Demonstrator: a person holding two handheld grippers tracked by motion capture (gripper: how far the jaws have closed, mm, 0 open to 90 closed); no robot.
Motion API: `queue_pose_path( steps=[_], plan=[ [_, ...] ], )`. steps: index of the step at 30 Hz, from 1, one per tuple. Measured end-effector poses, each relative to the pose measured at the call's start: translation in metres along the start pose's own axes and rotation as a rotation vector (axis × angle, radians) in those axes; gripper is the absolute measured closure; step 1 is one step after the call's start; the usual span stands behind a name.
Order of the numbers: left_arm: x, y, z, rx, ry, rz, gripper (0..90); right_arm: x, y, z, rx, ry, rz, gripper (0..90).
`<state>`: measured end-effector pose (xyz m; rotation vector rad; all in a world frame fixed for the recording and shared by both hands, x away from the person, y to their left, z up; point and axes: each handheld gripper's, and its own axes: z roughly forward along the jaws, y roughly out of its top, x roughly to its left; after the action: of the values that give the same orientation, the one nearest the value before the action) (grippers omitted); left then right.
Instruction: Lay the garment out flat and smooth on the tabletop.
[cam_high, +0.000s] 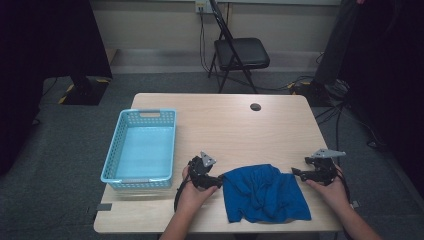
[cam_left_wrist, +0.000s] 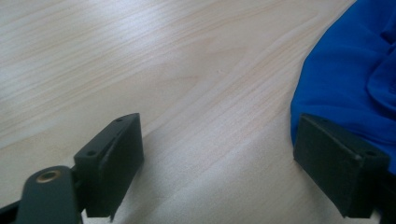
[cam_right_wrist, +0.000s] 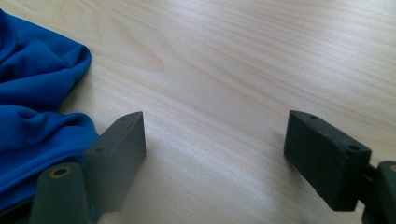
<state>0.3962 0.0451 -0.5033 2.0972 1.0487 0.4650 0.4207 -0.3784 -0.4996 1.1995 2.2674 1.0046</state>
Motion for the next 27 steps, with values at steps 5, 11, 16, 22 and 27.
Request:
queue_pose_path(
  steps=[5, 11, 16, 22, 27],
  plan=[
    [0.0, 0.0, -0.001, 0.001, 0.002, 0.0, 15.1, 0.0, 0.0, 0.0, 0.0, 0.0, 0.001, 20.3],
    [0.001, -0.001, -0.002, -0.014, 0.017, -0.021, 22.3, 0.0, -0.001, -0.001, 0.0, -0.003, 0.006, 20.8],
    [0.0, -0.002, -0.003, -0.022, 0.009, -0.014, 29.0, -0.001, -0.003, -0.004, -0.004, -0.007, 0.016, 22.8],
    [0.0, -0.001, -0.005, -0.007, -0.013, -0.009, 31.4, -0.004, -0.005, -0.009, -0.013, 0.013, 0.049, 32.1],
    [-0.003, 0.002, -0.01, -0.017, -0.026, -0.007, 33.2, -0.003, -0.004, -0.015, -0.03, 0.033, 0.046, 36.3]
  ],
)
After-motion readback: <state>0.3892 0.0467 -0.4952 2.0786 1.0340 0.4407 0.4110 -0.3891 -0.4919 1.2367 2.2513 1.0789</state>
